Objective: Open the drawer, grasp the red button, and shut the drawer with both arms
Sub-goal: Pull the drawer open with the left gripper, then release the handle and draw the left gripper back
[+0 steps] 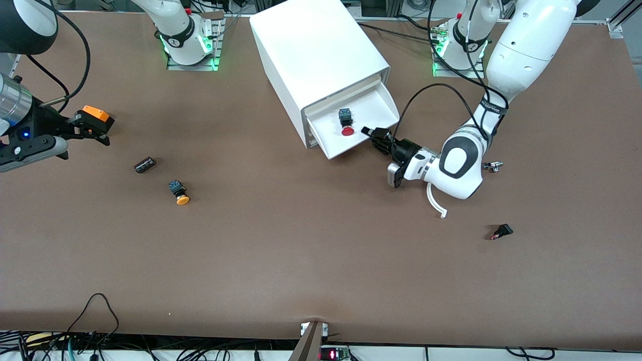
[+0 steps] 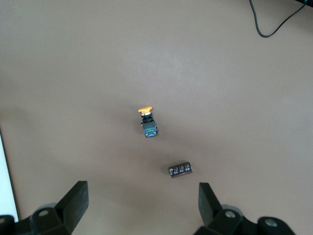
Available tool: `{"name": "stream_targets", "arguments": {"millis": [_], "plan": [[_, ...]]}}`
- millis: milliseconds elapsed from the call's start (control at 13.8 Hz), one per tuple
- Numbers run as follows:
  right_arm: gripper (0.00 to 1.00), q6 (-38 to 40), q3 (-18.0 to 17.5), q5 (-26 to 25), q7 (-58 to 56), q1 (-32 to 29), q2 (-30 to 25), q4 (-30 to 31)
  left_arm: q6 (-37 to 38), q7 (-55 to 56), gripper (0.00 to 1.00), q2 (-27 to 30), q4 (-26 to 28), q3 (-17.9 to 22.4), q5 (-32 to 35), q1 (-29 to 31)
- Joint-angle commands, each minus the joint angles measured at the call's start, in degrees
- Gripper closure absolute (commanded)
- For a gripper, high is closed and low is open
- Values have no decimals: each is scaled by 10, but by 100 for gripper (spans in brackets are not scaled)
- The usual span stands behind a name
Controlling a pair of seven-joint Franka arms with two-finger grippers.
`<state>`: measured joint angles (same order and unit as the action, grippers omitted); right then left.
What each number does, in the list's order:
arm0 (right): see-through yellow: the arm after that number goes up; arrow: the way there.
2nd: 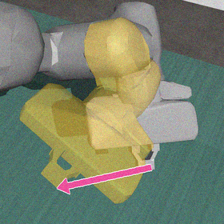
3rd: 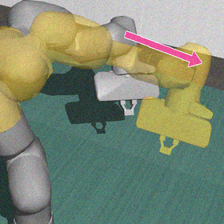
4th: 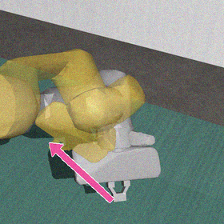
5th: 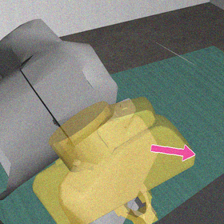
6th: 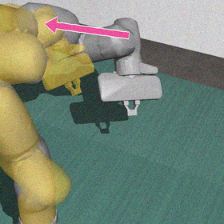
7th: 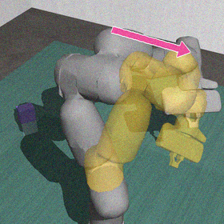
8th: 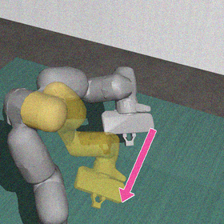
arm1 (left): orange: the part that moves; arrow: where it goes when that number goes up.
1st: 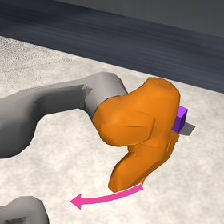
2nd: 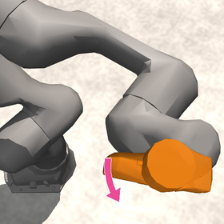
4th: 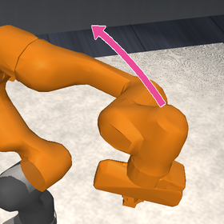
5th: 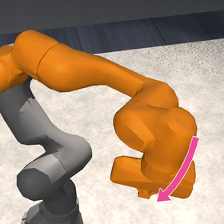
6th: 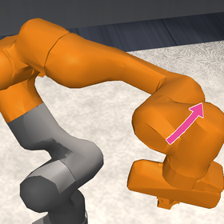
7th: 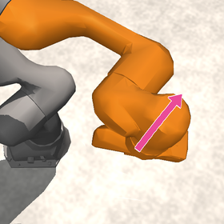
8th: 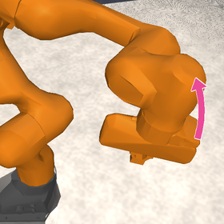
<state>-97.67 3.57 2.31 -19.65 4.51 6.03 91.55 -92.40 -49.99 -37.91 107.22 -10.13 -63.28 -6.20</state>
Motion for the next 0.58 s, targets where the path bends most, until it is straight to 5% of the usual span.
{"name": "stream_targets", "arguments": {"millis": [0, 506], "plan": [[0, 6, -6, -1, 4, -5, 9, -22, 16, 77, 0, 35, 6, 19, -2, 0], [0, -5, -13, -1, -42, 8, 28, -15, 64, 162, 0, 104, -33, 108, 161, 36]]}}
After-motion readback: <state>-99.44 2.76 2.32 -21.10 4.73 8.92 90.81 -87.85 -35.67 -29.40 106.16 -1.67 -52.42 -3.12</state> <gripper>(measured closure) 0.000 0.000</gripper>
